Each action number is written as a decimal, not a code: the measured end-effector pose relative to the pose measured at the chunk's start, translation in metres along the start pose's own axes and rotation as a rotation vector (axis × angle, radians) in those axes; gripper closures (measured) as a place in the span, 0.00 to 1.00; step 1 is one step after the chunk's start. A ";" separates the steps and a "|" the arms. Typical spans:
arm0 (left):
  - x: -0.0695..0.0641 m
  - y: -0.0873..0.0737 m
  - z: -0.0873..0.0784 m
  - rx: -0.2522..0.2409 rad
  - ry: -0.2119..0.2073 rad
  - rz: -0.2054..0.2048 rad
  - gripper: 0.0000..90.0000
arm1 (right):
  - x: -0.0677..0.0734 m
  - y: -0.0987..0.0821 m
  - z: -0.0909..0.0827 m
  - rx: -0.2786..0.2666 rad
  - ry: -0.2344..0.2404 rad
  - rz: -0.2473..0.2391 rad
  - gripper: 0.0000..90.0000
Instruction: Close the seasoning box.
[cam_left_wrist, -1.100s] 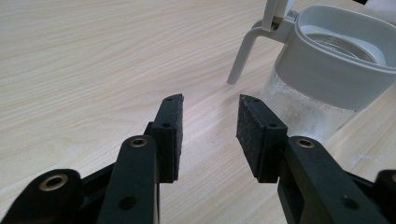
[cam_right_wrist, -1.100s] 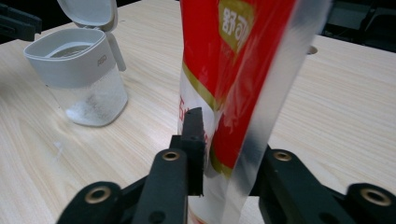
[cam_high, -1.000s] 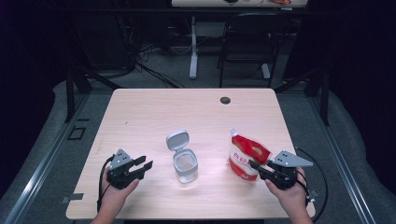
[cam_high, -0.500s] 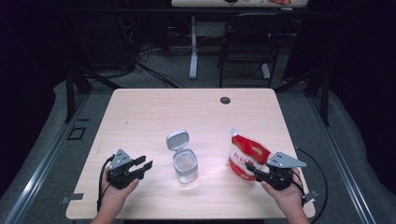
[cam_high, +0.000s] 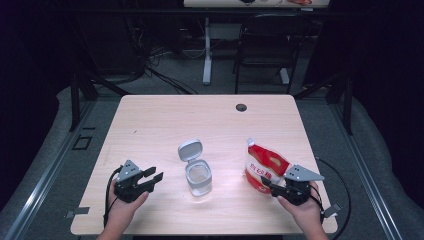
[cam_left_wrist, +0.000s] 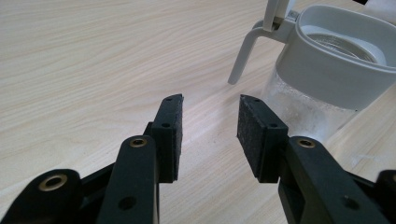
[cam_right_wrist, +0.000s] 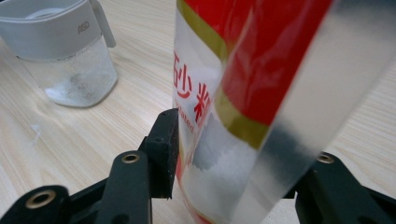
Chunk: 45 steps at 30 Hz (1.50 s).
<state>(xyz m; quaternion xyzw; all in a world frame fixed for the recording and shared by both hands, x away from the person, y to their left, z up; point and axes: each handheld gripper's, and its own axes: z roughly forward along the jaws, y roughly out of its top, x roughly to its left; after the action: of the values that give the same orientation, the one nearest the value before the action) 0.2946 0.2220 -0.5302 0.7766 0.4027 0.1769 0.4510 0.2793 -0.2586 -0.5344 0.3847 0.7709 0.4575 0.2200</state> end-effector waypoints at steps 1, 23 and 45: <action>0.000 0.000 0.000 -0.001 0.000 0.000 0.68 | 0.000 -0.001 0.001 -0.005 0.000 0.003 0.59; 0.000 0.000 0.000 -0.001 0.002 0.000 0.68 | -0.003 -0.012 0.010 -0.010 0.006 0.030 0.56; 0.000 0.000 0.001 -0.002 0.001 -0.005 0.68 | -0.009 -0.017 0.020 0.006 0.037 0.062 0.54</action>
<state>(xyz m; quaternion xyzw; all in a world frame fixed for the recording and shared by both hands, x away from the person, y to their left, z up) 0.2949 0.2216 -0.5311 0.7751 0.4048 0.1763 0.4521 0.2917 -0.2602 -0.5589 0.4006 0.7638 0.4689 0.1903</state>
